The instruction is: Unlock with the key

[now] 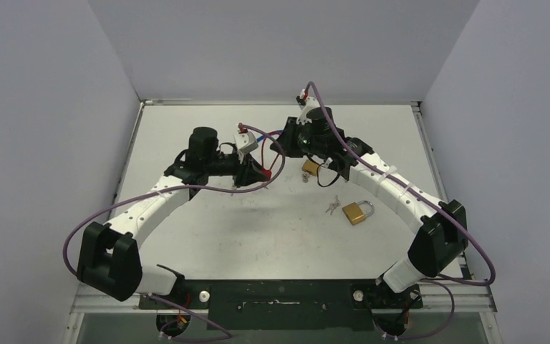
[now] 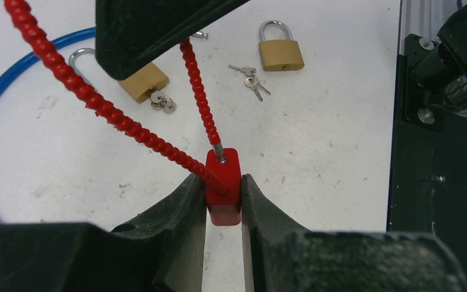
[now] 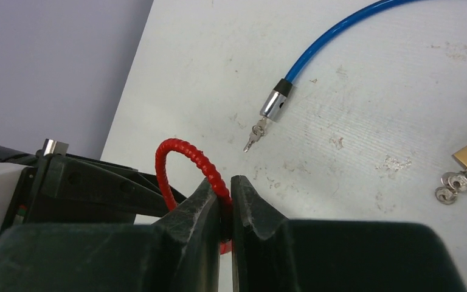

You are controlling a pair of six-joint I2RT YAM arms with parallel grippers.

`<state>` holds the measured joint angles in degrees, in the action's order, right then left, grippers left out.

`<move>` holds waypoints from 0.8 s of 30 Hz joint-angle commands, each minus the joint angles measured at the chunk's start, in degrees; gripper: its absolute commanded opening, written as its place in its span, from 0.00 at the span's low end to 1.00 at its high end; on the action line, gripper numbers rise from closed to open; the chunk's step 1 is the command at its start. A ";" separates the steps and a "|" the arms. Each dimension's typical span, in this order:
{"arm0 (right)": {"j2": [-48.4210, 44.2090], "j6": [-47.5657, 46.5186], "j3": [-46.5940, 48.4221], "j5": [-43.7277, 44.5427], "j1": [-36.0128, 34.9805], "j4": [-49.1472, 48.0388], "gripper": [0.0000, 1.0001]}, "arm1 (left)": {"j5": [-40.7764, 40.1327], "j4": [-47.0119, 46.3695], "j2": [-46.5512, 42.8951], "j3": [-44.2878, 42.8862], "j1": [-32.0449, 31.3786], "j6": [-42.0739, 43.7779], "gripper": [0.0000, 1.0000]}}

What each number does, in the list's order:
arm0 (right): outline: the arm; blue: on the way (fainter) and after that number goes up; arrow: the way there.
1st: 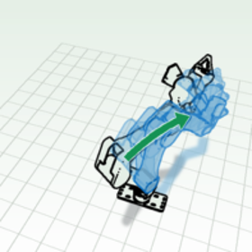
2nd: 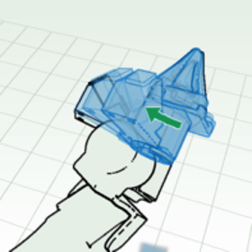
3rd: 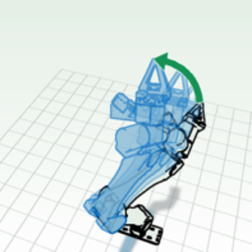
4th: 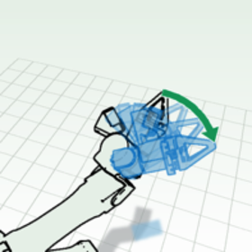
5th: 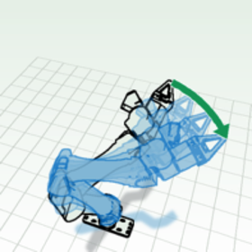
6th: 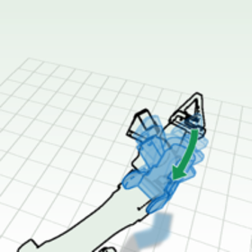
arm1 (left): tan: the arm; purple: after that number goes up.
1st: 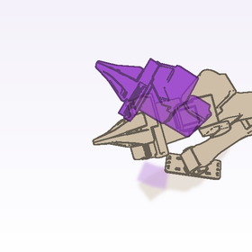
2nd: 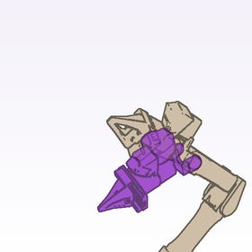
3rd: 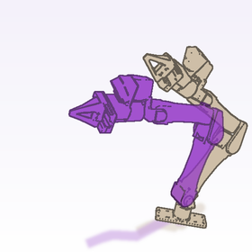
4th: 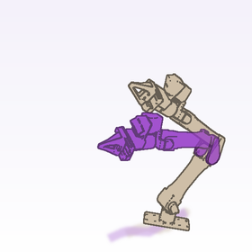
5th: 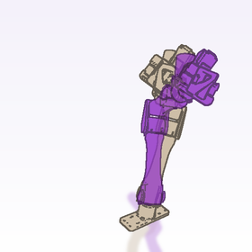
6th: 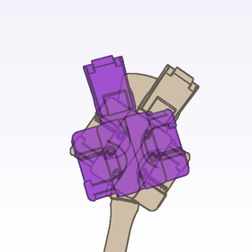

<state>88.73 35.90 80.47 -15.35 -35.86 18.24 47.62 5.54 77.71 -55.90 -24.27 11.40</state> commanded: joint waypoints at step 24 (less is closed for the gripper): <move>-7.49 6.57 -11.85 -14.63 4.13 -38.91 0.41 | 7.94 27.04 9.30 -5.80 -2.07 6.20 0.00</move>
<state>87.39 46.54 70.63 -29.89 -31.97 -12.08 52.97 28.42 87.42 -60.84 -26.04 17.61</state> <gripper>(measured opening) 0.361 0.208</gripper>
